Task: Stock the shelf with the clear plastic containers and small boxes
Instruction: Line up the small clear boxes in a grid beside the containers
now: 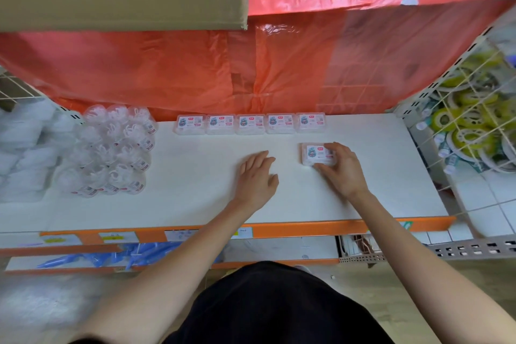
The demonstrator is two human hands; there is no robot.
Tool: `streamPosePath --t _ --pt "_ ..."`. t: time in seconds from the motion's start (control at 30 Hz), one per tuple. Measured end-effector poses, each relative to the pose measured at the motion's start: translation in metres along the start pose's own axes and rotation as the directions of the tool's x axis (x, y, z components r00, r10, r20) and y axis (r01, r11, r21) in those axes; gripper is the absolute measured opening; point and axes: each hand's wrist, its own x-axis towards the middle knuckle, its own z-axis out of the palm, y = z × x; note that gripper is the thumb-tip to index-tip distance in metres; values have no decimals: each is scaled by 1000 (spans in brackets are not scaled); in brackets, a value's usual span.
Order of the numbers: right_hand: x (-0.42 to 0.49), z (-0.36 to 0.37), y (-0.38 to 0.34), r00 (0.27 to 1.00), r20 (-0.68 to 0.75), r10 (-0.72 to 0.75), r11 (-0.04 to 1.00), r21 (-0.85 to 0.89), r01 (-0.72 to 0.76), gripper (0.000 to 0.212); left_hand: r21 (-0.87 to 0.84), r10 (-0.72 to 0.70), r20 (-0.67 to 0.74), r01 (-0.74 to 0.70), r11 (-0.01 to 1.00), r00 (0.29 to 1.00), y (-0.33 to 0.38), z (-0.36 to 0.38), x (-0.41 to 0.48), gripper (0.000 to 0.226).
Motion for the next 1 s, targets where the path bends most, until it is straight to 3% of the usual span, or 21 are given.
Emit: streamPosePath --t 0.13,0.23,0.33,0.6,0.77,1.0 --pt "-7 -3 10 998 -65 23 994 -109 -30 57 19 -2 14 1 1000 1000 13 9 12 49" --pt "-18 0 5 979 -132 -155 976 -172 131 46 66 -6 13 5 998 1000 17 19 18 51" --pt "-26 12 2 967 -60 -249 927 -302 220 49 183 -25 32 19 983 999 13 31 22 55" --pt "-1 8 20 990 -95 -109 904 -424 59 61 251 -34 22 28 968 999 8 39 23 63" --pt "31 2 21 994 -110 -14 917 -399 -31 64 240 -23 15 19 971 1000 8 39 23 66" --pt "53 8 17 994 -108 14 940 -337 -49 67 219 -18 -8 19 976 1000 7 39 23 63"
